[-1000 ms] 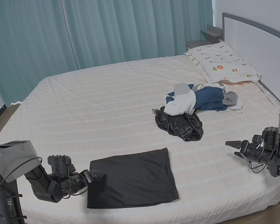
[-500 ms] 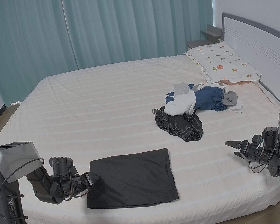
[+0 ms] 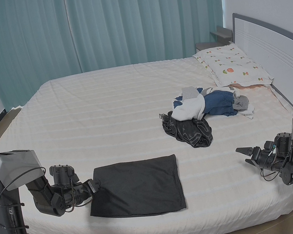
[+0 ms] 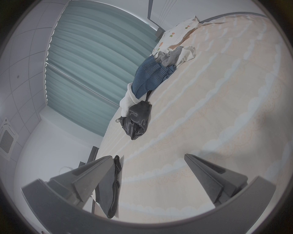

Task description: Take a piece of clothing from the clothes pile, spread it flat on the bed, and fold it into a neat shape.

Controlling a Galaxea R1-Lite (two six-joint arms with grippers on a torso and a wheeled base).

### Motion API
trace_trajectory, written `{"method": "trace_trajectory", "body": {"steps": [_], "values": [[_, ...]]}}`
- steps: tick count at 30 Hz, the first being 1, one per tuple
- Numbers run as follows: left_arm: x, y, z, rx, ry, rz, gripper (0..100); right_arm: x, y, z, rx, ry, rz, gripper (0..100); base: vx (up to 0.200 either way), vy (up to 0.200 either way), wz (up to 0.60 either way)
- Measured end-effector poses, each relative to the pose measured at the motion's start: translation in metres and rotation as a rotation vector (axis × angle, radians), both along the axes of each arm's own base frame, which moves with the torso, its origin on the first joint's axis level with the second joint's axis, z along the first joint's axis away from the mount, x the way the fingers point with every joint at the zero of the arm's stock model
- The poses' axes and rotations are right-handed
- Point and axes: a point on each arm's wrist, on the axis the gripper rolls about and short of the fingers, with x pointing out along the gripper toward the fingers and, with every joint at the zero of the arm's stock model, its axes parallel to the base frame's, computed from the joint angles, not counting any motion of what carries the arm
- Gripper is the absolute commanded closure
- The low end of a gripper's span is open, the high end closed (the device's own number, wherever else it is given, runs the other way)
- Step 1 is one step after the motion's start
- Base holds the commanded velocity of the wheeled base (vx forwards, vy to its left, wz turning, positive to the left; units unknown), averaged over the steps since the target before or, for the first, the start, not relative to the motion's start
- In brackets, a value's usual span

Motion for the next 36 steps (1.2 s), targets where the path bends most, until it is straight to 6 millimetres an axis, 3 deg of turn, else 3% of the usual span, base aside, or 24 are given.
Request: {"method": "trace_trajectory", "body": {"steps": [6,36], "values": [[-0.001,0.000,0.000,0.001,0.002,0.004,100,0.000,0.000,0.001,-0.003,0.000,-0.007,0,0.000,0.000,0.00],[-0.009,0.002,0.005,-0.070,0.041,0.077,100,0.001,0.002,0.001,-0.006,-0.003,-0.004,0,0.000,0.200,0.00]]}}
